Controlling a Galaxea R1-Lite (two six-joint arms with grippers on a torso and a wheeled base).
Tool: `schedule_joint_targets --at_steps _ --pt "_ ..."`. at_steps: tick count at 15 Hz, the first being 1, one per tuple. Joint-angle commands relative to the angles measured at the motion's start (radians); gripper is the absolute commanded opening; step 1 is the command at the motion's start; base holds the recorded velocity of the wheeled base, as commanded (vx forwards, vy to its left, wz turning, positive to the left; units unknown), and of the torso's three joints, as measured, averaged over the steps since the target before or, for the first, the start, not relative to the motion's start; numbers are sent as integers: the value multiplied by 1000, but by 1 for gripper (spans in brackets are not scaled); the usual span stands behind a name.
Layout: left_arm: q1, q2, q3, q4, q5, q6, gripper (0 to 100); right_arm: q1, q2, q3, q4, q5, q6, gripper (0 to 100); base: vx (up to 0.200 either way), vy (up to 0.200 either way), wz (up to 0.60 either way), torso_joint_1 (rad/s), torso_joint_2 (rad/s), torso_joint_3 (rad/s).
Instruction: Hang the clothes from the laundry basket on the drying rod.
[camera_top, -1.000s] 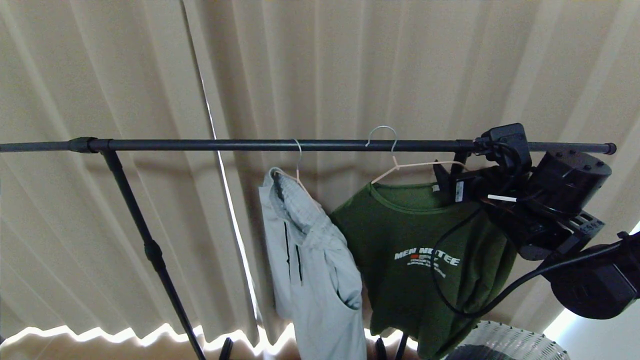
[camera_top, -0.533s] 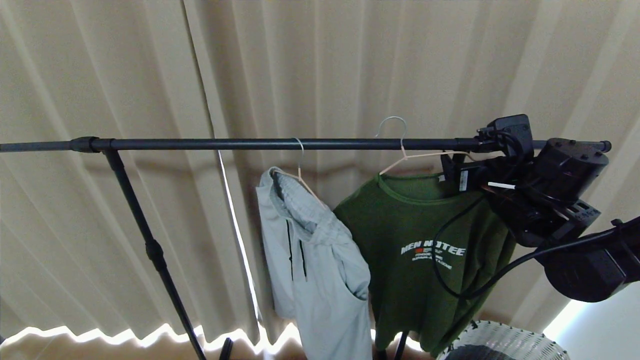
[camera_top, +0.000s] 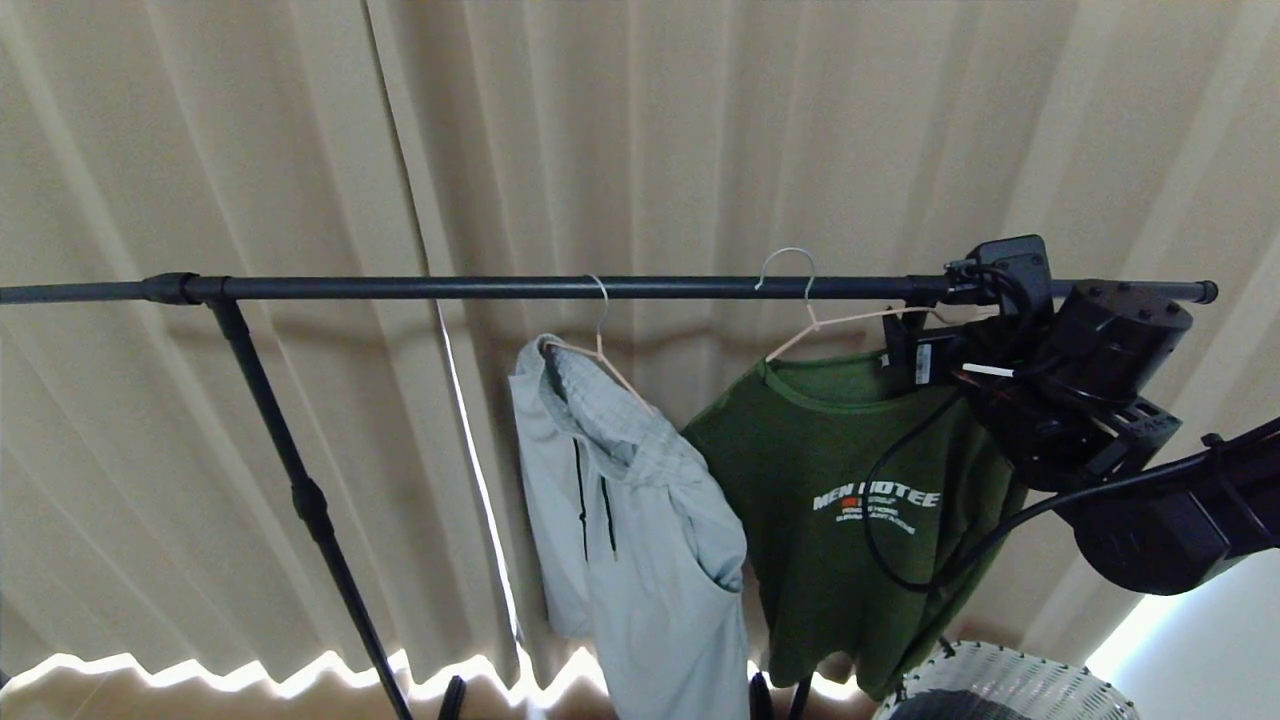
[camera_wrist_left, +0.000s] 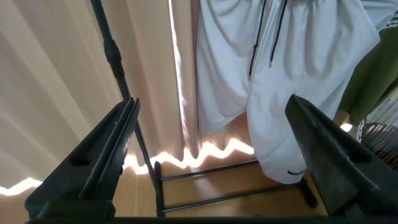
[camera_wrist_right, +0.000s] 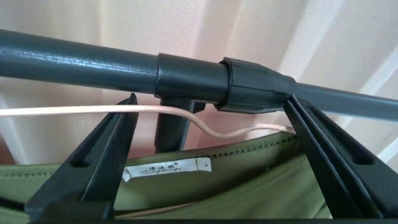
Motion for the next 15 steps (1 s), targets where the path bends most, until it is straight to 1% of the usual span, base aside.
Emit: schedule_joint_targets --at_steps 1,7,11,14,15 --pt "-1 2 0 0 0 0 100 3 9 3 -2 -1 -2 100 0 0 0 0 0 0" --pt "0 2 0 0 0 0 100 0 -10 8 -7 1 -2 100 0 0 0 0 0 0" --pt "0 2 0 0 -1 2 100 -3 -76 98 -4 10 -4 100 0 0 0 0 0 0" --pt "0 2 0 0 -1 2 100 -3 -109 134 -7 17 -4 100 0 0 0 0 0 0" --pt "0 2 0 0 -1 2 100 -3 -125 135 -5 33 -14 100 0 0 0 0 0 0"
